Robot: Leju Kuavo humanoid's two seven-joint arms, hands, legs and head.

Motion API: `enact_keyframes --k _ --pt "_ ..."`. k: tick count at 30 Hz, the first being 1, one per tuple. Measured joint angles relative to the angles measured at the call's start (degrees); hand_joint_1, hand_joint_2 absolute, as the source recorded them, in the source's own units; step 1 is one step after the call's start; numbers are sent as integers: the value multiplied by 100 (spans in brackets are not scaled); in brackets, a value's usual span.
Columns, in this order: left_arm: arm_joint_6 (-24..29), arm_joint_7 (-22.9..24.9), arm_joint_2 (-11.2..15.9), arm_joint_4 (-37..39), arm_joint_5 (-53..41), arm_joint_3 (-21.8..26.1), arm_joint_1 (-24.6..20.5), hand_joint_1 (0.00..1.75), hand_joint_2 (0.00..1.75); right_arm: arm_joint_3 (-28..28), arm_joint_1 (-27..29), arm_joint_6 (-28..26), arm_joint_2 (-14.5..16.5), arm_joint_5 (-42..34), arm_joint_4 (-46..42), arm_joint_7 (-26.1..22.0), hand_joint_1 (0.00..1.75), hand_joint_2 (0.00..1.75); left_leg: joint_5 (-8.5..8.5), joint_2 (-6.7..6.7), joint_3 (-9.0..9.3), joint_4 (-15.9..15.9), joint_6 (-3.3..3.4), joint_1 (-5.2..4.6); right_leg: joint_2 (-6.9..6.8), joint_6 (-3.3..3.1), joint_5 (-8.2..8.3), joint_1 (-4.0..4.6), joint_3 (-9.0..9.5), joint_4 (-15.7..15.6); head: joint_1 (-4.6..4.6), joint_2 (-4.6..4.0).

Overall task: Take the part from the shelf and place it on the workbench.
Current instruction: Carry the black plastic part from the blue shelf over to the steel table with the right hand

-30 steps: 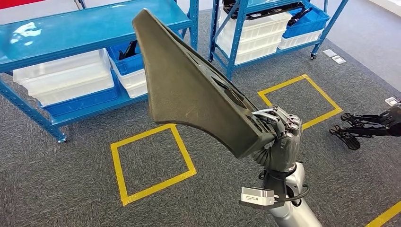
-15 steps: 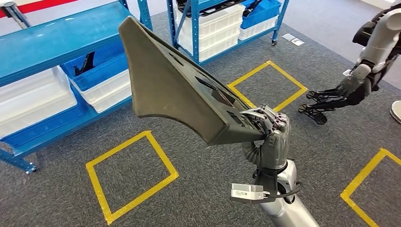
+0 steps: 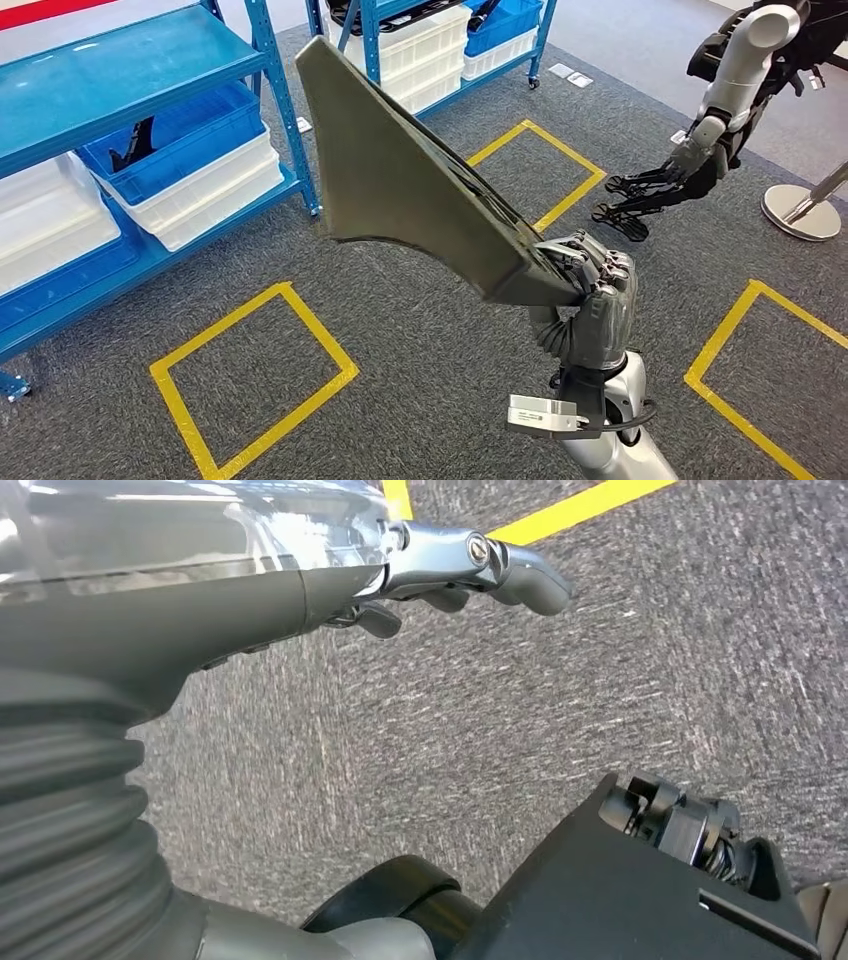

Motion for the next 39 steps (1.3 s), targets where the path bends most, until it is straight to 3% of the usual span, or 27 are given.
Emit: enact_keyframes --k 2,3,5,7,9,11,12,13,14,16,18,19,20,21,23,25,27,28,29,31,33,35,37,39 --pt "7 4 52 0 3 10 25 0 175 -3 -6 -12 11 -53 0 -68 175 175 -32 101 19 -7 -60 -25 -174 -16 127 46 296 -577 29 0" --pt "8 17 81 0 -6 15 37 0 175 -10 1 -14 20 -77 -1 -105 175 175 -39 149 29 -23 -88 -44 -208 -34 98 69 335 -660 21 0" --pt "3 74 125 -1 -45 22 49 0 175 -42 41 -16 36 -123 -6 -179 175 175 -52 231 78 -68 -151 -59 -115 -111 86 64 335 -680 -22 0" --pt "-18 143 165 -2 -98 23 42 0 175 -84 76 -18 51 -149 -20 -244 175 175 -176 102 71 56 -199 -48 -17 -196 88 35 356 -707 -84 0" --pt "-35 173 188 -4 -143 23 11 0 175 -121 101 -18 86 -157 -28 -309 175 175 -486 -118 -168 637 -206 -44 69 -265 85 21 370 -718 -174 0" --pt "-18 166 192 -4 -166 24 -34 0 175 -161 151 -18 133 -187 -27 -376 175 175 -754 -179 -489 1366 -199 -59 170 -299 80 39 377 -717 -247 0" --pt "4 156 195 -4 -167 25 -47 0 175 -182 182 -17 156 -214 -27 -414 175 175 -755 -182 -558 1528 -195 -64 233 -304 79 48 384 -716 -268 0" --pt "31 143 198 -4 -162 26 -54 0 175 -205 210 -17 179 -252 -27 -454 175 175 -638 -192 -532 1464 -187 -63 304 -306 79 55 393 -712 -283 0" --pt "65 132 209 -4 -156 27 -50 0 175 -229 229 -17 204 -289 -27 -496 175 175 -427 -232 -428 1196 -177 -59 379 -304 78 58 401 -704 -293 0" --pt "156 116 261 1 -127 29 -24 0 175 -267 244 -17 262 -346 -26 -579 175 175 -36 -542 -179 502 -154 -35 521 -286 81 61 383 -673 -306 0" --pt "242 110 325 14 -100 36 16 0 175 -283 262 -16 326 -357 -22 -651 175 175 19 -826 -59 114 -133 -23 654 -226 114 50 302 -647 -307 0" --pt "266 110 352 20 -96 42 44 0 175 -288 283 -16 353 -354 -20 -676 175 175 -11 -850 -47 56 -121 -36 726 -181 143 42 261 -648 -308 0" --pt "280 107 368 21 -95 48 69 0 175 -290 312 -16 375 -352 -19 -694 175 175 -28 -789 -32 11 -96 -37 791 -139 168 33 226 -660 -311 0" --pt "288 101 381 22 -102 52 85 0 175 -293 340 -16 389 -362 -17 -703 175 175 -8 -724 -28 -3 -67 -36 761 -103 174 37 197 -655 -317 0" --pt "315 88 389 22 -134 55 99 0 175 -292 356 -16 416 -403 -12 -718 175 175 18 -577 -8 -42 -6 -5 522 -57 37 63 47 -397 -254 0" --pt "342 93 394 22 -164 54 114 0 175 -289 356 -16 455 -448 1 -749 175 175 15 -406 3 -47 20 -3 269 -30 -263 55 -300 292 -149 0" --pt "340 126 409 25 -177 55 141 0 175 -293 371 -16 486 -468 18 -784 175 175 0 -231 12 -46 21 2 201 -9 -398 18 -604 857 -85 0" --pt "329 153 418 26 -188 56 150 0 175 -303 376 -16 496 -470 24 -798 175 175 -13 -155 23 -46 14 10 180 3 -322 -1 -612 849 -60 0" --pt "299 196 425 27 -210 55 154 0 175 -314 377 -16 503 -472 28 -809 175 175 -31 -88 43 -45 -2 20 150 13 -158 -17 -494 608 -36 0" --pt "174 326 440 30 -319 51 162 0 175 -331 363 -16 513 -472 34 -816 175 175 -85 18 101 -48 -58 21 -54 30 159 -6 -77 -171 13 0" --pt "47 461 457 39 -489 14 187 0 175 -326 320 -16 513 -467 47 -802 175 175 -131 112 147 -63 -126 -18 -244 -11 220 36 171 -605 32 0" --pt "-2 547 465 49 -552 -36 227 0 175 -320 279 -16 499 -460 63 -766 175 175 -150 213 203 -114 -181 -53 -208 -91 166 58 186 -635 -11 0" --pt "-5 584 454 51 -437 -43 254 0 175 -318 230 -14 475 -435 73 -704 175 175 -230 159 248 -78 -227 -45 -95 -170 155 33 216 -666 -73 0" --pt "16 563 430 52 -311 -22 269 0 175 -304 122 -3 444 -376 78 -610 175 175 -489 -95 46 394 -238 -34 8 -252 146 7 255 -690 -151 0"
